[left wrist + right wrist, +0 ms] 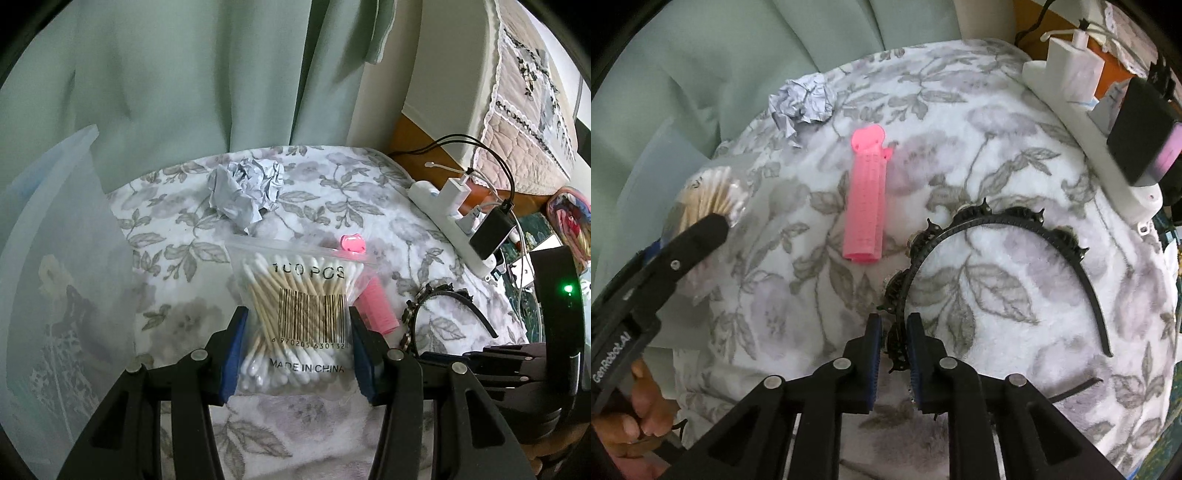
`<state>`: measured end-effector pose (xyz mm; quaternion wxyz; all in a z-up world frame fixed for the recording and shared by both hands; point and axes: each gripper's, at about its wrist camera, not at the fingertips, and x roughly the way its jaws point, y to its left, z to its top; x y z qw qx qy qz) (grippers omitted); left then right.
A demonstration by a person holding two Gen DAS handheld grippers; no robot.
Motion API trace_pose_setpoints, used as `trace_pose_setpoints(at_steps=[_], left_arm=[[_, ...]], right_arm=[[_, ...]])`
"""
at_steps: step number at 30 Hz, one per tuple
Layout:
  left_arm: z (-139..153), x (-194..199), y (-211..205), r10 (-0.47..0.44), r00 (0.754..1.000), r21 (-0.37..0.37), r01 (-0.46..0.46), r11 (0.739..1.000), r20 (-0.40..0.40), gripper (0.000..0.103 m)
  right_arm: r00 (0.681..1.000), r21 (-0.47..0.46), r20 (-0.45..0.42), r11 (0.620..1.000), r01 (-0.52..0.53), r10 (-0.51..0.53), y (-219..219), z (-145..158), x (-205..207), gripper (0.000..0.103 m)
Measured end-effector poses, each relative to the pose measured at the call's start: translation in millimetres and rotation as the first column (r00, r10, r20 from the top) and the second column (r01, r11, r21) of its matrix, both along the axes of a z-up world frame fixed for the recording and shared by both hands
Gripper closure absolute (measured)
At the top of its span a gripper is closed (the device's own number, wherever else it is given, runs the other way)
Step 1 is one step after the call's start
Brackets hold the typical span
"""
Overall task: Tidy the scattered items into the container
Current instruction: 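Lift the swab bag and headband and carry both over the clear box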
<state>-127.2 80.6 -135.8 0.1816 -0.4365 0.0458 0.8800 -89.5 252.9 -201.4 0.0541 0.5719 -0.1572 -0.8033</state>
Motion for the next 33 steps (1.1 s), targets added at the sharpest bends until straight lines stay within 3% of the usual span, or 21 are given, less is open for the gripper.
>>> trace_pose_setpoints(at_steps=[9, 13, 19, 21, 28, 33], left_arm=[[-7, -3, -4, 0.014, 1.0, 0.017, -0.014, 1.0, 0.023, 0.05], [-7, -3, -5, 0.018, 1.0, 0.023, -0.019, 1.0, 0.025, 0.05], [-3, -2, -7, 0.018, 1.0, 0.032, -0.019, 0.999, 0.016, 0.05], [-1, -1, -8, 0.017, 1.0, 0.036, -0.017, 0.999, 0.012, 0.05], [10, 3, -9, 0.015, 1.0, 0.052, -0.014, 0.999, -0.011, 0.05], [21, 8, -11, 0.019, 0.999, 0.067, -0.017, 0.998, -0.033, 0.05]], right_arm=[[0.999, 0.086, -0.001, 0.996, -0.034, 0.034, -10, -3, -10, 0.084], [0.998, 0.135, -0.01, 0.989, -0.062, 0.064, -18, -2, -12, 0.077], [0.996, 0.196, -0.022, 0.977, -0.082, 0.088, -23, 1, -11, 0.08], [0.997, 0.189, -0.018, 0.979, -0.07, 0.075, -19, 2, -13, 0.086], [0.999, 0.107, -0.022, 0.993, -0.042, 0.044, -3, 16, -10, 0.087], [0.996, 0.03, -0.088, 0.999, -0.012, 0.015, 12, 47, -3, 0.087]])
